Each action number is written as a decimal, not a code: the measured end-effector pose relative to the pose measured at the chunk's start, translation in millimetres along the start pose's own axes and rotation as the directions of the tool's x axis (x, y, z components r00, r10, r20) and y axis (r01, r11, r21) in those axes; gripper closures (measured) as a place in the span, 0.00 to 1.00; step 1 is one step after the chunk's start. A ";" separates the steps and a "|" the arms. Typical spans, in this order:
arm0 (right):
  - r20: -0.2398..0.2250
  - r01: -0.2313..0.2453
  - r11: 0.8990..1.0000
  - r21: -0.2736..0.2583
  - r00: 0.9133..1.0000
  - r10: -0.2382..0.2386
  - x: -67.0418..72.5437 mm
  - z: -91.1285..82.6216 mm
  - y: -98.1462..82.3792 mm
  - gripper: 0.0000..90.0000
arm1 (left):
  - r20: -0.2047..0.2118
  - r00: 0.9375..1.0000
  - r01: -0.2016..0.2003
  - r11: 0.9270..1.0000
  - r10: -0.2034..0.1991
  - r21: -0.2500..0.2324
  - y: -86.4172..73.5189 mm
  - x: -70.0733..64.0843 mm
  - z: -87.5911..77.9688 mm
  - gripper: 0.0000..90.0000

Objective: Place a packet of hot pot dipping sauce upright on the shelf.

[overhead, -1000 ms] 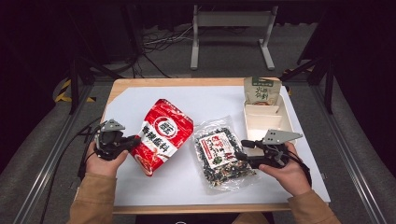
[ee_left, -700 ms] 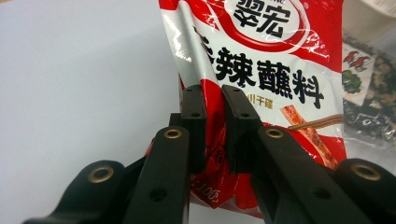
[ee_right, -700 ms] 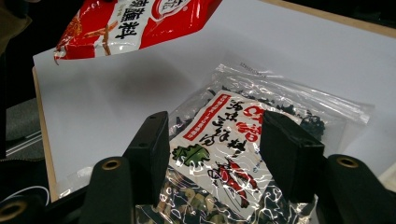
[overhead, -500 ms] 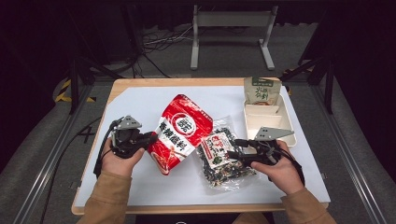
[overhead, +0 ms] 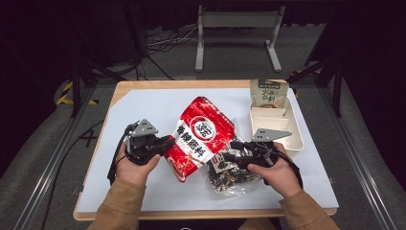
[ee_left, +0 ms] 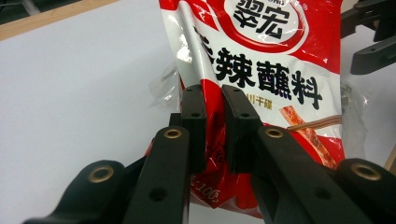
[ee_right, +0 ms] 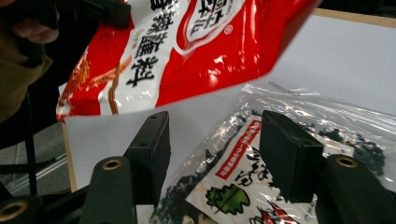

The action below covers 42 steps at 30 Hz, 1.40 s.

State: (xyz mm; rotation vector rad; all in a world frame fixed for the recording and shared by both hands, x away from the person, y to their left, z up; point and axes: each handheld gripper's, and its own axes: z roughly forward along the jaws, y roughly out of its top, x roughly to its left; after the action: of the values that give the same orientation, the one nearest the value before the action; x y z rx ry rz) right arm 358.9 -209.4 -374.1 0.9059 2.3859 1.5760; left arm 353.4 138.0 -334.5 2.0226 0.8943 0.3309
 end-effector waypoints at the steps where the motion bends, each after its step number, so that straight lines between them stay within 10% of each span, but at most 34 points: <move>1: -0.005 -0.006 1.000 -0.005 1.000 0.006 0.5 1.5 0.5 0.48 | 0.004 1.000 -0.003 1.000 0.003 0.000 0.1 -2.0 0.7 0.89; 22: -0.142 -0.168 0.985 -0.033 0.976 0.162 10.5 35.9 1.2 0.51 | 0.043 0.999 0.003 1.000 -0.002 -0.024 -4.6 -11.3 10.4 0.89; 33: -0.167 -0.171 0.985 -0.027 0.972 0.164 9.1 32.5 4.8 0.93 | 0.061 0.998 -0.002 1.000 0.002 -0.006 -5.9 -13.4 15.5 0.89; 42: -0.180 -0.188 0.982 -0.014 0.967 0.183 6.3 27.4 8.6 0.98 | 0.083 0.997 -0.004 1.000 0.005 -0.013 -7.1 -12.9 17.8 0.89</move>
State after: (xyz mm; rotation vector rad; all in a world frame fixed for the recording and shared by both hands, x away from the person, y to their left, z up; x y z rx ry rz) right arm 369.1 -182.0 -377.4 1.0509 2.4480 1.8289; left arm 350.4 120.5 -349.3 2.0123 0.8345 0.2529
